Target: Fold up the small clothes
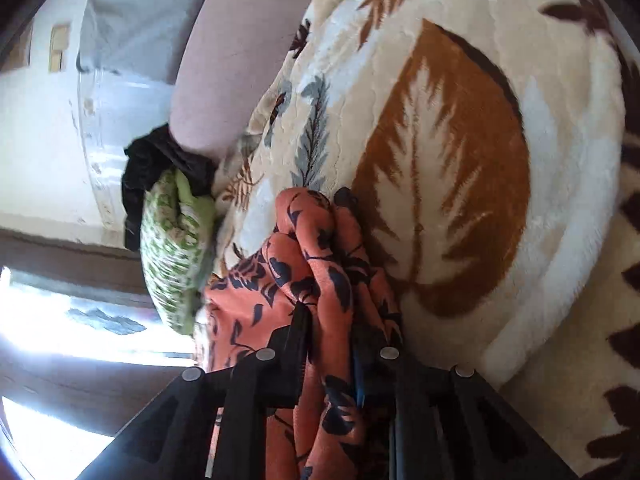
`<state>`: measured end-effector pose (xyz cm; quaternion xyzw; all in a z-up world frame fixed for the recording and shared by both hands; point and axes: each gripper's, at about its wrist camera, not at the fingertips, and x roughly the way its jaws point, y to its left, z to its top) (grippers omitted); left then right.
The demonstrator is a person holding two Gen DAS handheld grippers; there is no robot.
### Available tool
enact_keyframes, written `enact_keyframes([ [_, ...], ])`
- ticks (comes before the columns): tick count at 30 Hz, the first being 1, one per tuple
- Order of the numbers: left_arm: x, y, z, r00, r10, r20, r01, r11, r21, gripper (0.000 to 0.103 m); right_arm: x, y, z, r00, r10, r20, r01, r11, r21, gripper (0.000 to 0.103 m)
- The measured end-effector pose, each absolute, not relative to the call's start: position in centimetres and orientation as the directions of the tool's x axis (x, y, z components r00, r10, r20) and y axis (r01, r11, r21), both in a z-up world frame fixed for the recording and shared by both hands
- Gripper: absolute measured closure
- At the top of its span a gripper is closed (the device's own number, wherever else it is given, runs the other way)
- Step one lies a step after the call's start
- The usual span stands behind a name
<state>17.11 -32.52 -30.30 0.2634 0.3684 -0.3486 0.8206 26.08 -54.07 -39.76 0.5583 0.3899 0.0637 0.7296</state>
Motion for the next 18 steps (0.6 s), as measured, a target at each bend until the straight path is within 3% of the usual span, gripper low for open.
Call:
enact_keyframes([
  [5,14.4,-26.7,-27.1,0.575,-0.437,-0.691,0.746,0.628,0.224,0.024,23.7,-55.5,-34.8,0.74,0.363,-0.567,0.358,0.501,0.788,0.078],
  [9,17.0,-22.5,-26.5,0.642,-0.402,-0.653,0.664,0.718,0.212,0.024,21.6,-52.9,-29.7,0.763,0.431,-0.481,0.173,0.581,0.796,0.078],
  [11,18.9,-21.5,-27.2,0.653,-0.347,-0.674,0.604,0.775,0.186,0.024,20.6,-50.2,-27.9,0.746,0.466,-0.476,0.08,0.647,0.758,0.078],
  [14,21.6,-20.4,-29.3,0.615,-0.335,-0.714,0.56,0.823,0.097,0.024,19.7,-47.0,-28.4,0.68,0.474,-0.559,0.078,0.712,0.698,0.078],
  [18,22.6,-19.5,-31.4,0.533,-0.378,-0.757,0.576,0.818,-0.003,0.02,19.0,-46.1,-34.1,0.494,0.366,-0.789,0.28,0.792,0.542,0.082],
])
